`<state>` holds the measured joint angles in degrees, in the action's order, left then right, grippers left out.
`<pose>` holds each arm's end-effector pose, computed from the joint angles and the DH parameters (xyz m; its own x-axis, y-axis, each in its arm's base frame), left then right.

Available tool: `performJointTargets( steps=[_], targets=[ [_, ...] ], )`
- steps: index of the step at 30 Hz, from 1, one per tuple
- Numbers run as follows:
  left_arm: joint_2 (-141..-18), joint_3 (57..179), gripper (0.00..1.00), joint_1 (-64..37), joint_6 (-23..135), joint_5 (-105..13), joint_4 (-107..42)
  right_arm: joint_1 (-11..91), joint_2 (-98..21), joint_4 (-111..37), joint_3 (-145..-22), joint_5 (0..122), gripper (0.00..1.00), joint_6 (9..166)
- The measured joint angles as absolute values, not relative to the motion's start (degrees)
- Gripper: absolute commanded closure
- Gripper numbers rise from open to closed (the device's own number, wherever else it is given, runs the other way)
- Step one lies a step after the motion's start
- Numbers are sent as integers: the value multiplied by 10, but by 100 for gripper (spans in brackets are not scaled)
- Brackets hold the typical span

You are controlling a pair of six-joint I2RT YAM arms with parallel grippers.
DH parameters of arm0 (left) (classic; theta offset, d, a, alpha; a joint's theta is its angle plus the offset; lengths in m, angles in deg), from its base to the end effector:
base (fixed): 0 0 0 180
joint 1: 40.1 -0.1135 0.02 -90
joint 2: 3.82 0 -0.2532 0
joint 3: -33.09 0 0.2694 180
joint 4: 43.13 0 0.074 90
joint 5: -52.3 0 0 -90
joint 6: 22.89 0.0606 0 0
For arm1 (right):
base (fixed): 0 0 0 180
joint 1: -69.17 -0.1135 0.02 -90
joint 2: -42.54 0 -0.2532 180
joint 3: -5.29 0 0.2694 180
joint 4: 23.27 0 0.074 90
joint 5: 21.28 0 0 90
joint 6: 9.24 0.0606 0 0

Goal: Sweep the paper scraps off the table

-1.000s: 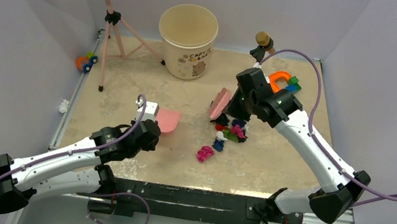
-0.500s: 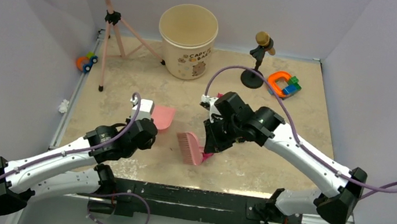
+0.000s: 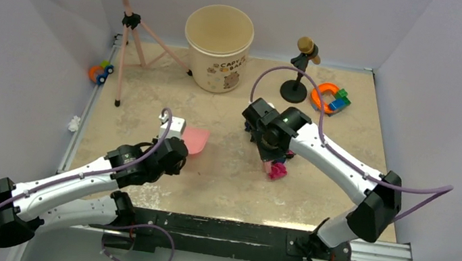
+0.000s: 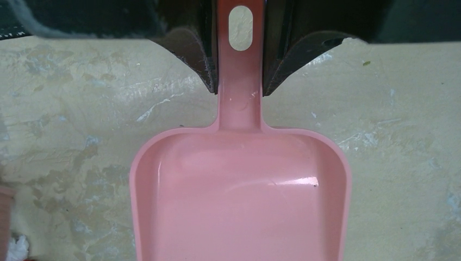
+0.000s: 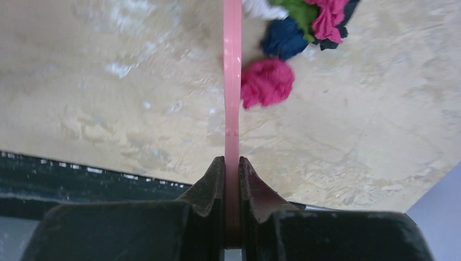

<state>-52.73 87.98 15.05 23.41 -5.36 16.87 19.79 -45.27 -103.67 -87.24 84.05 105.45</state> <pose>0.1381 -0.1416 0.2311 -0.6893 -0.0316 -0.7238 0.0520 0.9943 -0.0929 0.2150 0.2261 0.2604 -0.8611 -0.3852 -0.3317 -0.3629 0.9228 -0.1294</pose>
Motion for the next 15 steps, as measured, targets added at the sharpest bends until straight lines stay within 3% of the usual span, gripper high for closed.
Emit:
performJointTargets(
  steps=[10,15],
  targets=[
    [-535,859,100,151,314,-187,81,249,-360,-1034,-984,838,100,1035],
    [-581,858,100,166,351,-271,36,289,-376,-1072,-995,950,100,1054]
  ],
)
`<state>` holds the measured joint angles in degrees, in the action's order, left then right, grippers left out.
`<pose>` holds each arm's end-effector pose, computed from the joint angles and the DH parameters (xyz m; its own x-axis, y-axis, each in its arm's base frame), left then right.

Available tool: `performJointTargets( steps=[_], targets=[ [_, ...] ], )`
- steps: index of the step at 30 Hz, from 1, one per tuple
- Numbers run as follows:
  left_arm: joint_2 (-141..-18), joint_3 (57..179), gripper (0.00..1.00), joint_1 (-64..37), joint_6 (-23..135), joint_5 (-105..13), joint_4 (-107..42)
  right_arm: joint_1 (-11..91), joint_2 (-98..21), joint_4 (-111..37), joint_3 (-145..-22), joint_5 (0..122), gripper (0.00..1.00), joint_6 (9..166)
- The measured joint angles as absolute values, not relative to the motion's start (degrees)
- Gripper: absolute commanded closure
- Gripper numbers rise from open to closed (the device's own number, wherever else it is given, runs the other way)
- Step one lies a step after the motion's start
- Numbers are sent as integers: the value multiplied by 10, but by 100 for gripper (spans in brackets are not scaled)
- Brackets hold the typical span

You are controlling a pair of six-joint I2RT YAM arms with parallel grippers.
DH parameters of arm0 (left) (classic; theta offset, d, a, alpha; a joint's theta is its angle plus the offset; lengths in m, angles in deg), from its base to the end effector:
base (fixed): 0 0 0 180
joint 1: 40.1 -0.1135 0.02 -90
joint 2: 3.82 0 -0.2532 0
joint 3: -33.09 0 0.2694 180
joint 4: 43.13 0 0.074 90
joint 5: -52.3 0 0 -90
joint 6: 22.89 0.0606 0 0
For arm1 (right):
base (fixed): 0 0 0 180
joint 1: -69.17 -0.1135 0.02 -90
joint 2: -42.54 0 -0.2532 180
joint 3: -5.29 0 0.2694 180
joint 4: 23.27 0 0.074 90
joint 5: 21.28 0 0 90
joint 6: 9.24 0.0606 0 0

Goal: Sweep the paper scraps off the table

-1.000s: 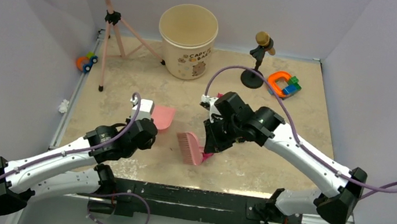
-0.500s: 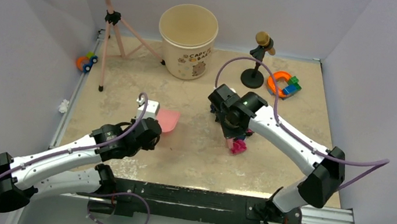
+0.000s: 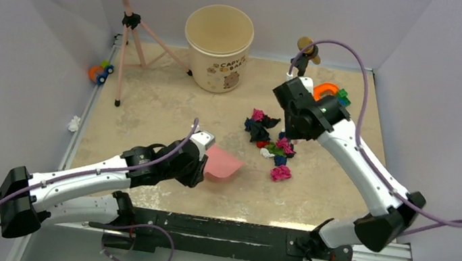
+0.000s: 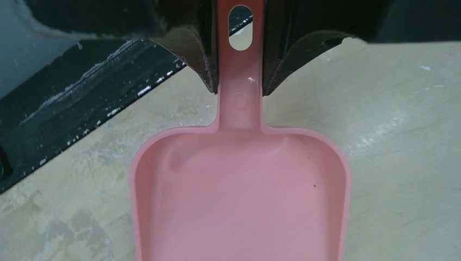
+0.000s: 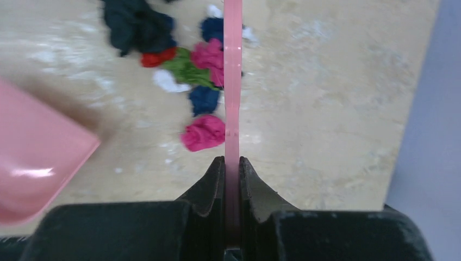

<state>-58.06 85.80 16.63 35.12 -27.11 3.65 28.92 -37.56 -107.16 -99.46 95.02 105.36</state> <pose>0.1356 -0.1863 0.2120 -0.7473 0.1897 -0.6368 0.4232 0.8748 -0.2360 0.2364 0.1649 0.3650 -0.7655 -0.1591 -0.6235 -0.0964 0.9864 -0.1333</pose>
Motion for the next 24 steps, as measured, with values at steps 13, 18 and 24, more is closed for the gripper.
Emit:
performJointTargets(
  steps=[13,18,24],
  targets=[
    [-668,858,100,234,420,-391,-31,320,-510,-1116,-915,1049,100,1095],
    [-725,860,100,236,446,-381,-70,319,-527,-1094,-904,1001,100,1066],
    [-797,879,100,236,473,-357,-115,304,-509,-1077,-899,887,100,1027]
  ],
)
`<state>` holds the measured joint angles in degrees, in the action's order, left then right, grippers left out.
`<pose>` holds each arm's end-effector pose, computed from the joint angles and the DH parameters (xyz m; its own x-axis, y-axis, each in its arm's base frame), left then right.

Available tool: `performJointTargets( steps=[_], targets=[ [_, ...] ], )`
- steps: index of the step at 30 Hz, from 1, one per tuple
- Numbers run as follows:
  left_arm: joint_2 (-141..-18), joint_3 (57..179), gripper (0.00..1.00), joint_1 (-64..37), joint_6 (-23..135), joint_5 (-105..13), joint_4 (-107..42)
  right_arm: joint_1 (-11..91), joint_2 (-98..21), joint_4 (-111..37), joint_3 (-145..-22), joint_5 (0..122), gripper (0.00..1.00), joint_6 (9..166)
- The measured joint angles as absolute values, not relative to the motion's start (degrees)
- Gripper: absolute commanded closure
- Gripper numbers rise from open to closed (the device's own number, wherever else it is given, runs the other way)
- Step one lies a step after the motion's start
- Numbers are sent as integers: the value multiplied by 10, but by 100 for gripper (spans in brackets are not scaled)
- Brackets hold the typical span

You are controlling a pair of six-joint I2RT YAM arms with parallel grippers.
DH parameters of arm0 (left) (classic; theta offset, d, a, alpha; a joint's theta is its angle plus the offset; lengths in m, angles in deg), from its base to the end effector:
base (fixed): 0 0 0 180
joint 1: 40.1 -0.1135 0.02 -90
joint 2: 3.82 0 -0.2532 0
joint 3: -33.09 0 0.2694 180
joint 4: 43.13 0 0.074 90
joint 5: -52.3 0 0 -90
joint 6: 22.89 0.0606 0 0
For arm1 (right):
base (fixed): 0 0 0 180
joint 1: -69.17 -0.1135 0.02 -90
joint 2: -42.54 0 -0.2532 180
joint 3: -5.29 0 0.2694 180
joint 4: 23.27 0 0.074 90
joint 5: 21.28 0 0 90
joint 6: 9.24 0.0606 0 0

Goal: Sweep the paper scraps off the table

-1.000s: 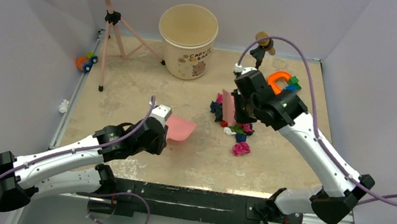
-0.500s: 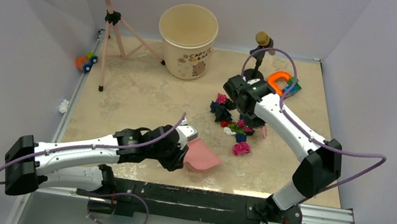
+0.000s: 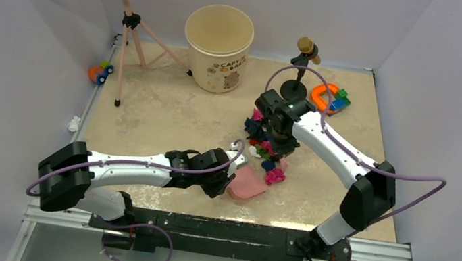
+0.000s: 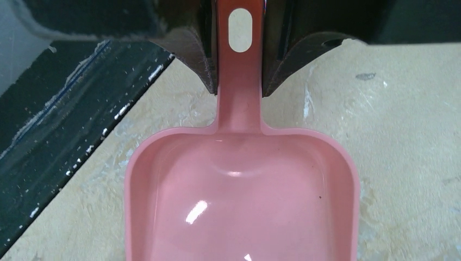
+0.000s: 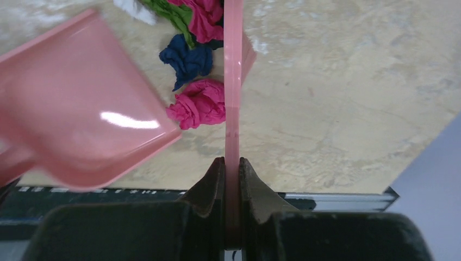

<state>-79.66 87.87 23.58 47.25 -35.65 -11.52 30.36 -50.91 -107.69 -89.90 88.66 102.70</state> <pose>0.1310 -0.2599 0.1552 -0.6326 0.5132 -0.5800 0.7137 0.6772 -0.1793 0.2632 0.1852 0.2445 -0.9244 -0.2927 -0.2446 -0.2263 0.9370 -0.2662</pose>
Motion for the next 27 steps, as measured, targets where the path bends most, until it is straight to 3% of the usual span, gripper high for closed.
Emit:
performJointTargets(
  steps=[8,20,27],
  targets=[
    [-833,889,100,236,487,-331,-156,304,-405,-1043,-900,766,100,1017],
    [-834,889,100,236,466,-295,-153,323,-429,-1112,-904,931,100,1085],
    [-837,891,100,236,461,-280,-147,258,-483,-1102,-871,894,100,1095]
  ],
)
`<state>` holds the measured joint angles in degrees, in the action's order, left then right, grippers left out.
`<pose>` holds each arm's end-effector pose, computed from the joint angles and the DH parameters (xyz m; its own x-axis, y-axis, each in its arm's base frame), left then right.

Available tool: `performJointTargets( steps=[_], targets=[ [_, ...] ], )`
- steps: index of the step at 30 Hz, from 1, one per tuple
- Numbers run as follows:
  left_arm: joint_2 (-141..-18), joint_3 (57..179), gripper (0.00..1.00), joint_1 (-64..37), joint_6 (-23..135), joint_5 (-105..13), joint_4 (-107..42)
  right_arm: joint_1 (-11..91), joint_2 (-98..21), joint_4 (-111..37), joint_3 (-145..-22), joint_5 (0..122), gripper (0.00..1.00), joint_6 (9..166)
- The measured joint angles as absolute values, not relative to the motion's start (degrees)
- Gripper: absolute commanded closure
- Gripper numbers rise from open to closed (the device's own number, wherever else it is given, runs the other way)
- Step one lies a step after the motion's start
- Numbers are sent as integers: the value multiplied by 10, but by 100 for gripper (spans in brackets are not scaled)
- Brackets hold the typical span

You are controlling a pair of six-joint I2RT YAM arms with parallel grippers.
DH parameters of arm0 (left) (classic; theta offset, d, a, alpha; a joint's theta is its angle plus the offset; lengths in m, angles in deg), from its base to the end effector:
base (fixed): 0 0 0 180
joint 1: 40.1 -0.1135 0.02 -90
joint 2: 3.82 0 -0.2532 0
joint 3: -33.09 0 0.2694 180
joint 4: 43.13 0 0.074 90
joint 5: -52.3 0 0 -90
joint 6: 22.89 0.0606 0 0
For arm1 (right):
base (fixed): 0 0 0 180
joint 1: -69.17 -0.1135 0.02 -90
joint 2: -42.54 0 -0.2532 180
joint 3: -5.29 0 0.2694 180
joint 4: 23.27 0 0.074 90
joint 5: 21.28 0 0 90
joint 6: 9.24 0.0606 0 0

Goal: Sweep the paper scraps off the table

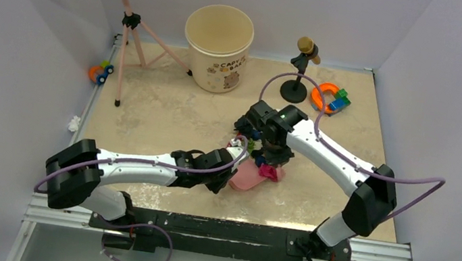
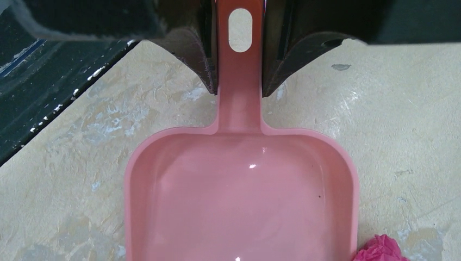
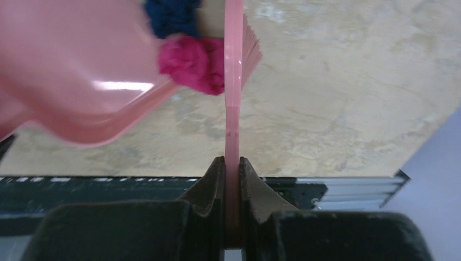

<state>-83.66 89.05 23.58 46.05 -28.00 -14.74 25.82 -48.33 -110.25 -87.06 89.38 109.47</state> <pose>0.1437 -0.2675 0.1479 -0.6283 0.4713 -0.6190 0.6558 0.7488 -0.0955 0.2353 0.1927 0.2433 -0.9347 -0.2642 -0.2378 -0.1974 0.9422 -0.2708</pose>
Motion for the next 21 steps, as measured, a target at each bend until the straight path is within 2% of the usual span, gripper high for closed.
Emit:
performJointTargets(
  steps=[5,11,16,21],
  targets=[
    [-846,894,100,236,453,-277,-148,235,-445,-1062,-880,805,100,1090],
    [-849,894,100,236,451,-273,-150,275,-380,-1024,-932,753,100,1088],
    [-849,894,100,236,441,-268,-155,327,-372,-1027,-946,831,100,1082],
    [-853,894,100,236,421,-266,-159,332,-436,-1046,-965,967,100,1063]
  ],
)
